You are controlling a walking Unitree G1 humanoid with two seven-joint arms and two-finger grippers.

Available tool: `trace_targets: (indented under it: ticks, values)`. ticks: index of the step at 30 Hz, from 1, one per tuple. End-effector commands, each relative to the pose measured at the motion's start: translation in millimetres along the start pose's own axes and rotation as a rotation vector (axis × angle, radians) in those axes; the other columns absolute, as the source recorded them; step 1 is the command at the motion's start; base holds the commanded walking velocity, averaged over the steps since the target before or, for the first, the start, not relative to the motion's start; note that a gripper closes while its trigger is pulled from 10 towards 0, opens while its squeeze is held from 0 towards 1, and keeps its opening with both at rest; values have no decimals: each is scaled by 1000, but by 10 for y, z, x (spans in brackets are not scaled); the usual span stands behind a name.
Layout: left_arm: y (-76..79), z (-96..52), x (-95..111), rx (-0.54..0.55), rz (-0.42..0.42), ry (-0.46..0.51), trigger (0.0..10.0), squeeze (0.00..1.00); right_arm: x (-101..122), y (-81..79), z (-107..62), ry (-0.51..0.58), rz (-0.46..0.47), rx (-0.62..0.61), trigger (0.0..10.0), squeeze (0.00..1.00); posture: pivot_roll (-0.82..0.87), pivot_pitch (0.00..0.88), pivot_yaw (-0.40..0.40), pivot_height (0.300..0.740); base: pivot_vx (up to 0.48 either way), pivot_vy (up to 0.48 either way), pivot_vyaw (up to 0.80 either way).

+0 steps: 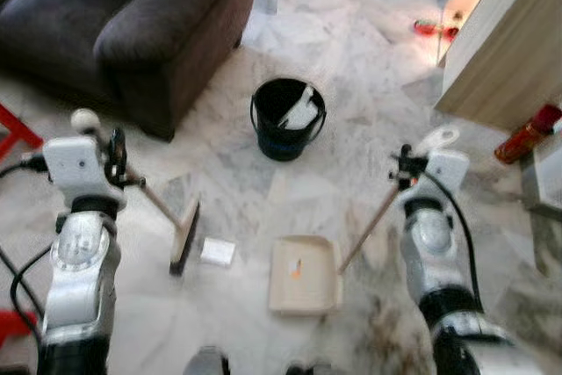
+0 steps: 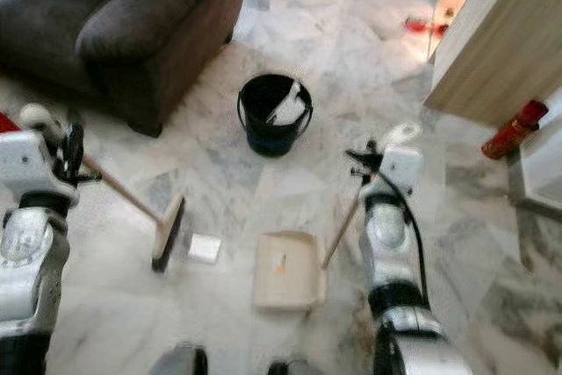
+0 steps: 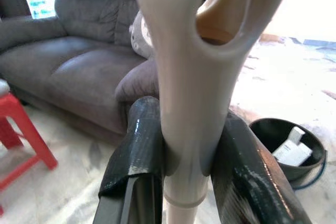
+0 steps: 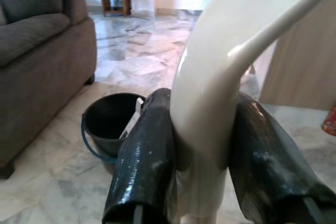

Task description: Sweep floor

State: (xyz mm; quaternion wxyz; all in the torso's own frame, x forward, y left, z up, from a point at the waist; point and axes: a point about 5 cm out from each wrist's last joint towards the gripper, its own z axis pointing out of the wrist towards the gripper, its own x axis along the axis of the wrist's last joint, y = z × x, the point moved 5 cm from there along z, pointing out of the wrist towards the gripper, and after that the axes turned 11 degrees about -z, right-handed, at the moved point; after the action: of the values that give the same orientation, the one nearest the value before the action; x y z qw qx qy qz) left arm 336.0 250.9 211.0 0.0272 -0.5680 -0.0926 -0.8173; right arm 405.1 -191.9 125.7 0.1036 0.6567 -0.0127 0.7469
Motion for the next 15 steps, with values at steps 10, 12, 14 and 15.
trace_targets:
  ticks: [10, 12, 14, 15]
  values:
    - [46, -83, 80, -45, -1, 14, 10000, 0, -50, 90, -73, 8, 27, -49, 10000, 0, 135, 259, -85, 740, 25, 0, 0]
    - [30, -100, 67, -47, 5, 5, 10000, 0, -53, 79, -87, 11, 34, -49, 10000, 0, 135, 266, -84, 740, 0, 0, 0]
    - [13, -100, 65, -44, 7, 2, 10000, 0, -67, 63, -97, 6, 36, -46, 10000, 0, 134, 272, -82, 740, 0, 0, 0]
    - [12, -97, 64, -45, 8, 1, 10000, 0, -72, 63, -101, 5, 36, -46, 10000, 0, 134, 272, -82, 740, 0, 0, 0]
